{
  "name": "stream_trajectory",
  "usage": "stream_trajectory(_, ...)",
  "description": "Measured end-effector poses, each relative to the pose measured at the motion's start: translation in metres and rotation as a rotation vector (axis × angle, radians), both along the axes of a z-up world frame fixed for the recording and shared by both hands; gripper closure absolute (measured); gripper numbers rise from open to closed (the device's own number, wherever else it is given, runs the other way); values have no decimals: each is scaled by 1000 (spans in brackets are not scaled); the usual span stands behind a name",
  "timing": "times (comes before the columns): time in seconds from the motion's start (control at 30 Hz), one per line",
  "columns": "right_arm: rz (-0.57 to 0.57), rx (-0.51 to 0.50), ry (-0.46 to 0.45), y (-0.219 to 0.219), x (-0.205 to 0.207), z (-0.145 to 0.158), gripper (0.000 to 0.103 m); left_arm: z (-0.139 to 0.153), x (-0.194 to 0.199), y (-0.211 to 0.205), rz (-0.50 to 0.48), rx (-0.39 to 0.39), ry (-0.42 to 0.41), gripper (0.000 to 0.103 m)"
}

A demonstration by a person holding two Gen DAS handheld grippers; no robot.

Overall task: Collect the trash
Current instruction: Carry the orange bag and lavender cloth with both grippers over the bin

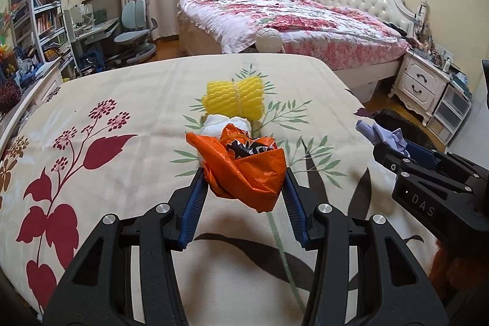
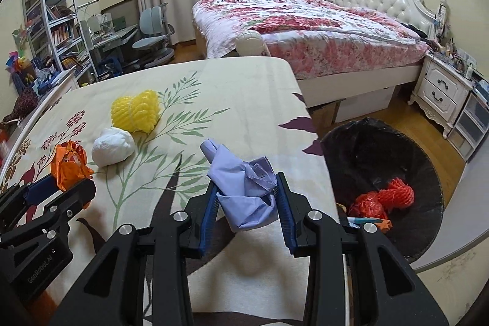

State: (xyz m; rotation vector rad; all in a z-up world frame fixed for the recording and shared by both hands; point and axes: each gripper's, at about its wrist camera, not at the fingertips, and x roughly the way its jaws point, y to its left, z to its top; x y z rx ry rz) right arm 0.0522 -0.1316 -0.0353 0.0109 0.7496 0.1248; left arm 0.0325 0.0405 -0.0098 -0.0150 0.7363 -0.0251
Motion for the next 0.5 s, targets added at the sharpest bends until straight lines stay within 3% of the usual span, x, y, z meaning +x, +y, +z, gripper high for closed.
stream_trajectory(0.5,-218,-10,-57,-82,-1,6,66,9,18,-80,-155,18,-49,55)
